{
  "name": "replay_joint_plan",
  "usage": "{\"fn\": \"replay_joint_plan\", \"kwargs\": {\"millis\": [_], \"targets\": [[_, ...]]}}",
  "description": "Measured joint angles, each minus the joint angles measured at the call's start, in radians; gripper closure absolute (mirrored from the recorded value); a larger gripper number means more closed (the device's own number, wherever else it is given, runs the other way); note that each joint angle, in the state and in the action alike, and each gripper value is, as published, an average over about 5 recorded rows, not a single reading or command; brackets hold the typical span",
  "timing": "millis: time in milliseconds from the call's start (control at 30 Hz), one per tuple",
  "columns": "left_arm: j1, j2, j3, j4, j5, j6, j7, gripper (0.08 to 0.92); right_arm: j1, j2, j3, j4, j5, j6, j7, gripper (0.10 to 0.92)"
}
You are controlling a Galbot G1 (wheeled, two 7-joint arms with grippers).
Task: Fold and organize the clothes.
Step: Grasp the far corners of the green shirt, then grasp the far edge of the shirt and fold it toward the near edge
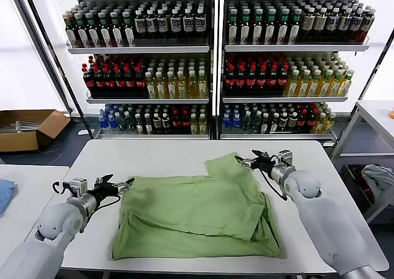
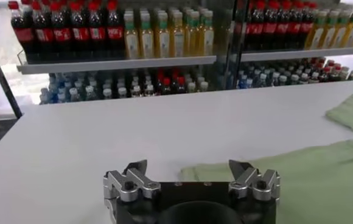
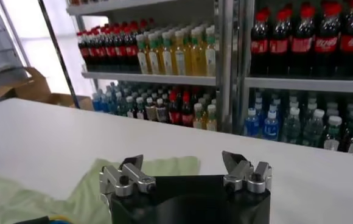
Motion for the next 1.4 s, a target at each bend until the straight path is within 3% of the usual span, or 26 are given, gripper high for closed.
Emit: {"fn": "replay_joint_plan", "kwargs": {"millis": [333,500,600,1133,1233,1400], "targets": [[-0.072,-0.024,0.08,0.077,0.025,-0.002,0.008,0.177,0.065,0.044,-0.054,-0.114,-0.029,-0.004,-0.001,0.205],[-0.102,-0.037,0.105,0.109,0.037,-0.002,0.01,0.192,0.082,0.059,-0.072,-0.138,-0.029,-0.014,0.004,0.31],[-0.113,-0.04,0.118,0.125,0.043,0.0,0.011,0.245,0.09,0.065,-0.081,-0.151,-0.029,-0.02,0.007,0.397],[-0.111,-0.048,0.141,0.131,0.073,0.007,0.028,0.72,0.084,0.082,-0.081,-0.145,-0.018,-0.027,0.019,0.856],[-0.107,-0.054,0.139,0.124,0.081,0.003,0.025,0.806,0.07,0.084,-0.068,-0.118,-0.005,-0.022,0.026,0.911],[-0.098,-0.051,0.126,0.103,0.083,-0.014,0.012,0.895,0.028,0.078,-0.028,-0.039,0.031,-0.013,0.042,0.919]]}}
